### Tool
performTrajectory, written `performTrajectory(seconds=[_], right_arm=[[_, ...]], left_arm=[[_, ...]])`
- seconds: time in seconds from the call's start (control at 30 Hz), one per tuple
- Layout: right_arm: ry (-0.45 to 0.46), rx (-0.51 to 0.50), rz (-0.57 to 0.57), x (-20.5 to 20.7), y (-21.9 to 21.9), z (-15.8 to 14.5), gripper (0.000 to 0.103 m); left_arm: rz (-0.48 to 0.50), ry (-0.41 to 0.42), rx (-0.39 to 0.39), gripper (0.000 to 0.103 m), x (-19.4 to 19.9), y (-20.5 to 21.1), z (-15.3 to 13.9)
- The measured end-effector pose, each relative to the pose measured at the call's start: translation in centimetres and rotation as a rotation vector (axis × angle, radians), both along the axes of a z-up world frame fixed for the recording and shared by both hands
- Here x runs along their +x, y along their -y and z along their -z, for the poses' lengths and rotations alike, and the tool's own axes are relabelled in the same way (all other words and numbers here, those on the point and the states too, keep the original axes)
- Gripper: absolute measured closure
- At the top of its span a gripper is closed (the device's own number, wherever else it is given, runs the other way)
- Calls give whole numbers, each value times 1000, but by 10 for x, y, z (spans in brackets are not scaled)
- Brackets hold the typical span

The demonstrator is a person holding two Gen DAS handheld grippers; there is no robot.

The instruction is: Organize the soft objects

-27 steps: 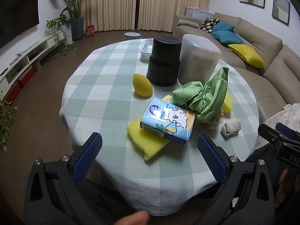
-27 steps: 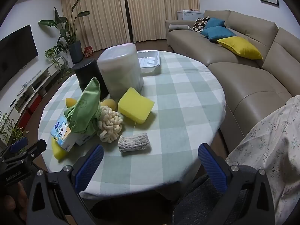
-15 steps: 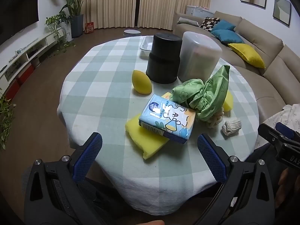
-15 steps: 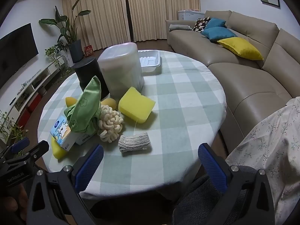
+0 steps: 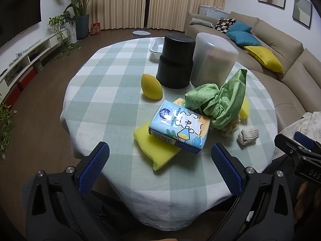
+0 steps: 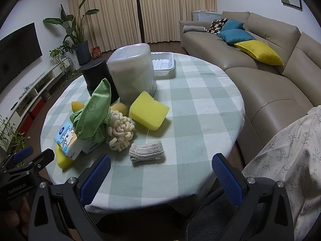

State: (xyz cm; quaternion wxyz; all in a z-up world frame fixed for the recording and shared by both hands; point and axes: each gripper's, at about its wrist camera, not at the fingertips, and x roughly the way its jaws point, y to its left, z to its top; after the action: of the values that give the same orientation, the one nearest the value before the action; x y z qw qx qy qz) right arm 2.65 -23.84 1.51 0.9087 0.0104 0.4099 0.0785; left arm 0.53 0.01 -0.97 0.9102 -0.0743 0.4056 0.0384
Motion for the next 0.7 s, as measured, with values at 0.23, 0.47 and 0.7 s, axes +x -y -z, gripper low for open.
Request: performTrajectory(seconds=[0.23,0.47,0.7], right_arm=[[0,-2,-2,0,-1,3,0],[-2,-2,-1,0,0,3,0],[-2,-3,-1,0,-1,4,0]], left_arm=[[0,-1,-1,0,0,0,1],[0,0,-1,0,0,-1,1],[1,-1,-1,0,0,-1,2]])
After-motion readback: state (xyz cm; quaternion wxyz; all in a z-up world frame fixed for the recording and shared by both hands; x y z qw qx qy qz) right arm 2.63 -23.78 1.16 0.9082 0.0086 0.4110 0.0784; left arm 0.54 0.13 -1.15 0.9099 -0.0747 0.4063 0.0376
